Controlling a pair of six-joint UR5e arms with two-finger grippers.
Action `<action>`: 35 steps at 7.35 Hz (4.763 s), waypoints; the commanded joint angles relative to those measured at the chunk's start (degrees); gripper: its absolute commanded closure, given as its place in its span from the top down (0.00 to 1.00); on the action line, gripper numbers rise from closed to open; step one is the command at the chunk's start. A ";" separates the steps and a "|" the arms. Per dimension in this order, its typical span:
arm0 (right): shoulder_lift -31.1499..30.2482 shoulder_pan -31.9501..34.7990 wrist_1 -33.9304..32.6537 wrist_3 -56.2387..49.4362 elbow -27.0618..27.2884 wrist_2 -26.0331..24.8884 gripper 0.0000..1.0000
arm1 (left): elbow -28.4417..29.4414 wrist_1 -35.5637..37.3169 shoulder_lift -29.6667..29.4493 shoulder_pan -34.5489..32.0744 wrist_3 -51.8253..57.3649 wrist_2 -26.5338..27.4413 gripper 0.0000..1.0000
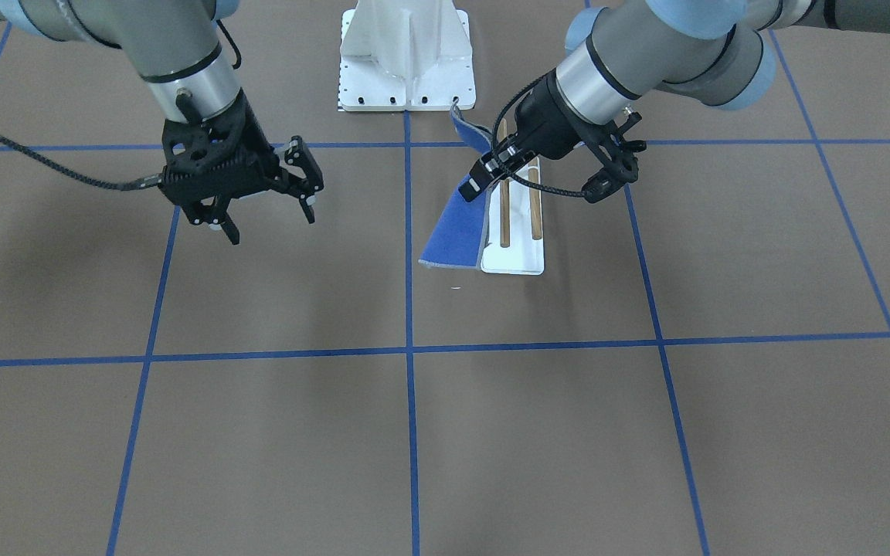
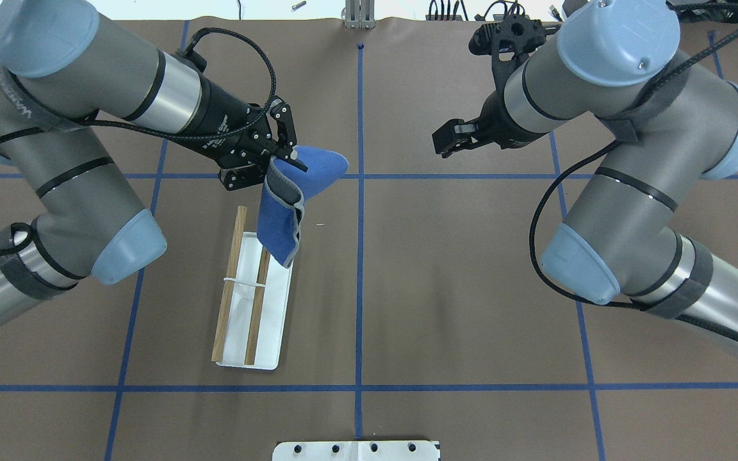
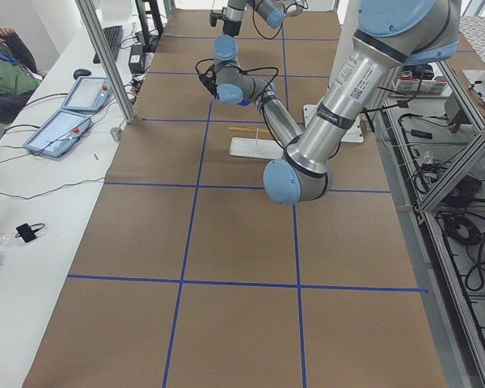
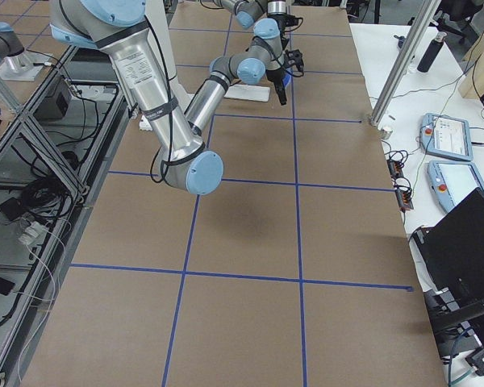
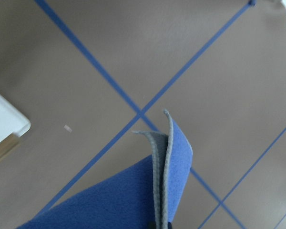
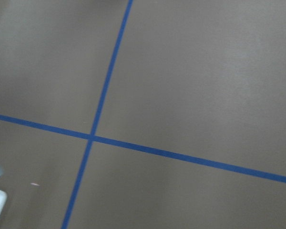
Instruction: Hang towel on rack
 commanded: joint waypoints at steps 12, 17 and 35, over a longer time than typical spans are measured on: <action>-0.94 19.36 -0.32 -38.69 -21.26 8.45 1.00 | -4.68 0.36 13.37 4.08 45.63 -10.45 0.00; -1.20 19.63 -0.14 -38.61 -21.26 8.71 1.00 | 1.11 0.45 10.31 0.84 52.05 -7.47 0.04; -21.84 42.74 0.12 -60.05 -25.67 17.51 1.00 | 2.87 42.06 7.29 -26.55 105.65 3.36 0.99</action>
